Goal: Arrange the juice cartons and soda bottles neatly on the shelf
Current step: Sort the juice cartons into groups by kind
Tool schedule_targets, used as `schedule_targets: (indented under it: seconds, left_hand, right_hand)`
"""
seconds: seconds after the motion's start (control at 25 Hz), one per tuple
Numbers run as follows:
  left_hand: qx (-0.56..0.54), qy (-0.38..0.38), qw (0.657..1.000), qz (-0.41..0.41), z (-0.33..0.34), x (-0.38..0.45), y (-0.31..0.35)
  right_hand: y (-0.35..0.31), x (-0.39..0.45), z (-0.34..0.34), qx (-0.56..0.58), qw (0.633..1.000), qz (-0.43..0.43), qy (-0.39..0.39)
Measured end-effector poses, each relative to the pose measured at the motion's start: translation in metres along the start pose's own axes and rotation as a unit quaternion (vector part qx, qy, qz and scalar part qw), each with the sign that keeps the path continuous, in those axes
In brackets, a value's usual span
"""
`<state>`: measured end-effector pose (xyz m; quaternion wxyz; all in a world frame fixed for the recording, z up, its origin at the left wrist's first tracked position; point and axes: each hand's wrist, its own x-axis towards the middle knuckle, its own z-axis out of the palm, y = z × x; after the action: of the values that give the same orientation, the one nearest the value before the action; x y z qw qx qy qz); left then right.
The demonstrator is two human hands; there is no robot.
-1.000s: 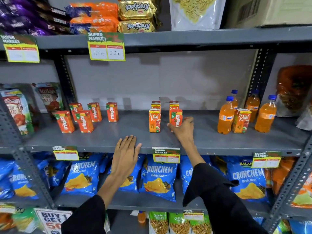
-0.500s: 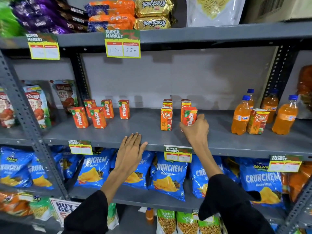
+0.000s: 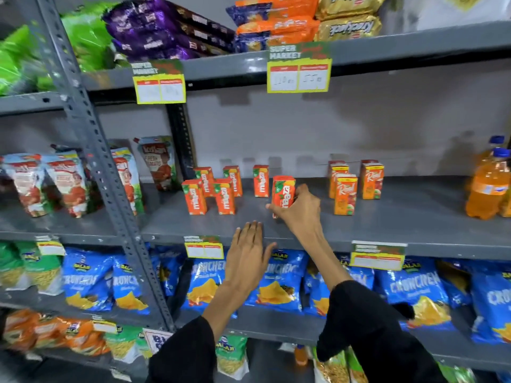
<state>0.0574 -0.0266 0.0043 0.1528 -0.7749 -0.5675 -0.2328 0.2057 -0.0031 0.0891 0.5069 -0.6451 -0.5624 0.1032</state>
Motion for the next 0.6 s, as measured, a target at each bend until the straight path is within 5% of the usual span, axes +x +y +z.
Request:
schedule_targets:
  seconds: [0.6]
  left_hand:
    - [-0.002, -0.001, 1.000, 0.026, 0.005, -0.001, -0.011]
  right_hand:
    - [-0.022, 0.024, 0.074, -0.053, 0.996, 0.054, -0.038]
